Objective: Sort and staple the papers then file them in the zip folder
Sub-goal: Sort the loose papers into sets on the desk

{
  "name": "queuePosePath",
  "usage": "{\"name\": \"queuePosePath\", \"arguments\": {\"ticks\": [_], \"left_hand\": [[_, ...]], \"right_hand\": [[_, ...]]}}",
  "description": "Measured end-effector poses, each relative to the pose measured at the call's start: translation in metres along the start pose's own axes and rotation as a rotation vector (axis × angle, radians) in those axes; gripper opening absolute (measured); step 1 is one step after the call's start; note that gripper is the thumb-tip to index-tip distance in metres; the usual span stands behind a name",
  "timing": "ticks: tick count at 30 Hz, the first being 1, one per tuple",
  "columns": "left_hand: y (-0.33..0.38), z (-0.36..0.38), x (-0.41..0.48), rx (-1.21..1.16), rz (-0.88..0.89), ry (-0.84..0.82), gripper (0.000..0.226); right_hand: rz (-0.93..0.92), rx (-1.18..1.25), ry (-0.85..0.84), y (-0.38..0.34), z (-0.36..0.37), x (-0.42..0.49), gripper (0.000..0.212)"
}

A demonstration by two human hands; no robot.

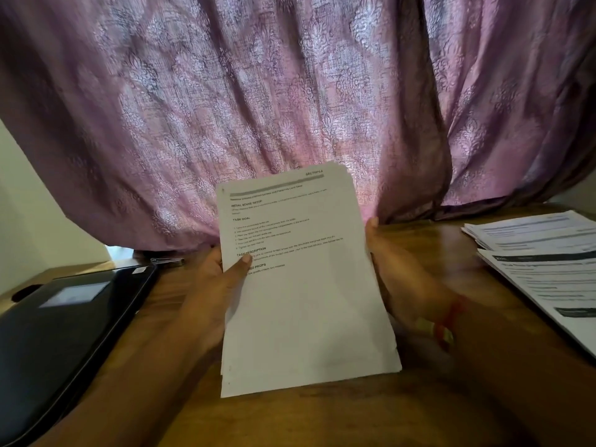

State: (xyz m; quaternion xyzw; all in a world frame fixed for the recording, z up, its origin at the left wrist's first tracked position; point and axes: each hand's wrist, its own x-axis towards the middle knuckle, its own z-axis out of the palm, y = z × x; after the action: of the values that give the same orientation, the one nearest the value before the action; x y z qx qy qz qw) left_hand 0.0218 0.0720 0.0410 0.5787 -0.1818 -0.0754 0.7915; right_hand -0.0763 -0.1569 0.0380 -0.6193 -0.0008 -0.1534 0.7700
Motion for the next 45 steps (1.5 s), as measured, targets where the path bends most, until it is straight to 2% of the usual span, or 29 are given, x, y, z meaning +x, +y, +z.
{"name": "queuePosePath", "arguments": {"ticks": [2,4,6,8,15,19,23,26,30,36,41,45], "left_hand": [[0.003,0.002,-0.001,-0.025,0.039,0.026,0.037],[0.008,0.004,-0.001,-0.052,0.075,0.04,0.04],[0.013,0.004,-0.004,-0.047,0.096,0.033,0.039],[0.017,0.007,-0.008,-0.015,0.118,0.006,0.038],[0.017,0.017,-0.011,0.013,0.188,-0.108,0.036],[0.014,0.014,-0.013,0.06,0.209,-0.114,0.035],[0.009,0.01,-0.011,0.222,0.192,-0.094,0.03],[0.007,0.012,-0.011,0.202,0.195,-0.069,0.025],[0.008,0.013,-0.01,0.17,0.206,-0.073,0.029],[0.003,0.013,-0.011,0.3,0.178,-0.082,0.023],[0.004,0.012,-0.011,0.286,0.142,-0.071,0.024],[-0.006,0.014,-0.016,0.251,0.06,-0.129,0.024]], "right_hand": [[-0.051,-0.193,-0.079,0.001,-0.003,0.0,0.039],[-0.107,-0.478,-0.033,0.009,-0.005,0.003,0.034],[-0.152,-0.594,0.066,0.016,-0.005,0.005,0.031],[-0.231,-0.549,0.136,0.013,-0.001,0.005,0.028],[-0.492,-0.374,0.196,-0.023,0.003,-0.005,0.027],[-0.47,-0.201,0.158,-0.025,0.007,-0.009,0.023],[-0.427,-0.33,0.158,-0.014,0.004,-0.007,0.025],[-0.418,-0.417,0.164,-0.009,0.002,-0.005,0.023],[-0.446,-0.399,0.215,-0.013,0.001,-0.004,0.018],[-0.337,-0.451,0.202,-0.002,-0.002,-0.001,0.019],[-0.361,-0.468,0.232,-0.005,-0.006,0.001,0.02],[-0.249,-0.528,0.217,0.008,-0.007,0.002,0.027]]}}
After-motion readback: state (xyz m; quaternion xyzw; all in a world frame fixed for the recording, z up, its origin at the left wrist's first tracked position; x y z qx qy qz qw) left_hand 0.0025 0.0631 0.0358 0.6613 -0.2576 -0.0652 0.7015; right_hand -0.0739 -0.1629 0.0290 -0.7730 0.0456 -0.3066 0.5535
